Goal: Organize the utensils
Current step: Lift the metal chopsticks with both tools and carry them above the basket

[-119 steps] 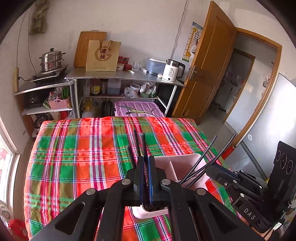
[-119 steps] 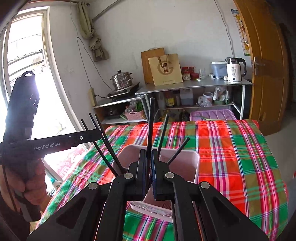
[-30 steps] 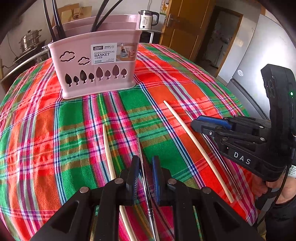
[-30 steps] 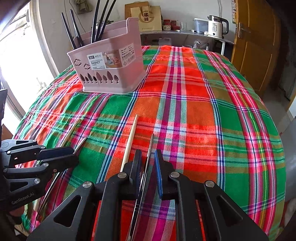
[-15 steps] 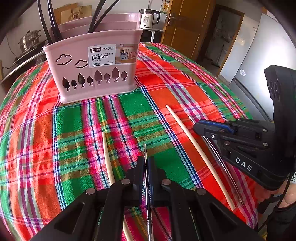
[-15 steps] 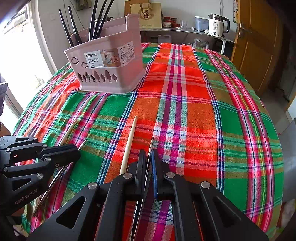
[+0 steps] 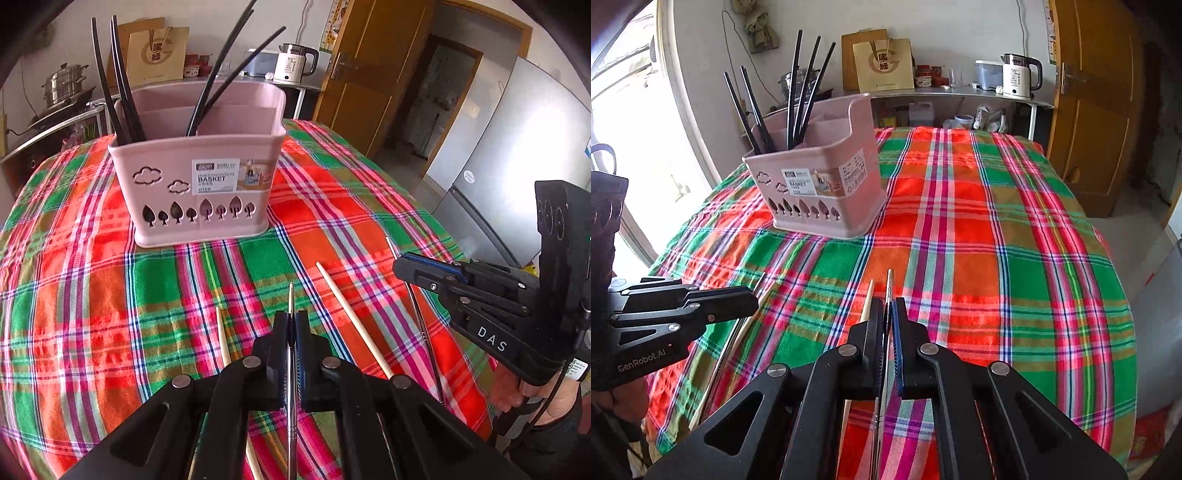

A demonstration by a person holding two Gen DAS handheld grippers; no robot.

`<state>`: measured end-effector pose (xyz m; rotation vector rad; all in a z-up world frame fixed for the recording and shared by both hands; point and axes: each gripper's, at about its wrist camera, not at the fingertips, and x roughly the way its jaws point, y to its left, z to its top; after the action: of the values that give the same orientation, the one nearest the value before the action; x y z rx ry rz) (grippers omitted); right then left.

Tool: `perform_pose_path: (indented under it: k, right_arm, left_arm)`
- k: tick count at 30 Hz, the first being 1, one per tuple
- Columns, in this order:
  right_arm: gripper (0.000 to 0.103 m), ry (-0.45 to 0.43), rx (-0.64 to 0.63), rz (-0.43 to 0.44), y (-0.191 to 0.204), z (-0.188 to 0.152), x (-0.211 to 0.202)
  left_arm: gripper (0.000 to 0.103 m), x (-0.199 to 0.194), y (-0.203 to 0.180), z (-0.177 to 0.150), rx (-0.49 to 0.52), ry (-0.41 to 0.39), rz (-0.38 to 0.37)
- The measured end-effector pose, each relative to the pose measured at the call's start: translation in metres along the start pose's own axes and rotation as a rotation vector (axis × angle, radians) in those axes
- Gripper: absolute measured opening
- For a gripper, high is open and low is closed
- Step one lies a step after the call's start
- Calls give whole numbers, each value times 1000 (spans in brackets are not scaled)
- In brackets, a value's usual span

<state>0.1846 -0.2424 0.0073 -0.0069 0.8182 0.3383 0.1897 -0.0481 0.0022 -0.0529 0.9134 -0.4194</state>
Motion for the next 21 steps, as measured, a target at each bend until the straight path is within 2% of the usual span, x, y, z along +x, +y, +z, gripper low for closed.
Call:
perform_pose_path:
  k: [7, 21]
  right_arm:
    - [4, -90, 7, 1, -1, 14, -32]
    - [4, -184, 14, 3, 0, 23, -64]
  left_arm:
    - [4, -35, -4, 19, 9, -87, -14]
    - [4, -70, -5, 32, 16, -166, -31]
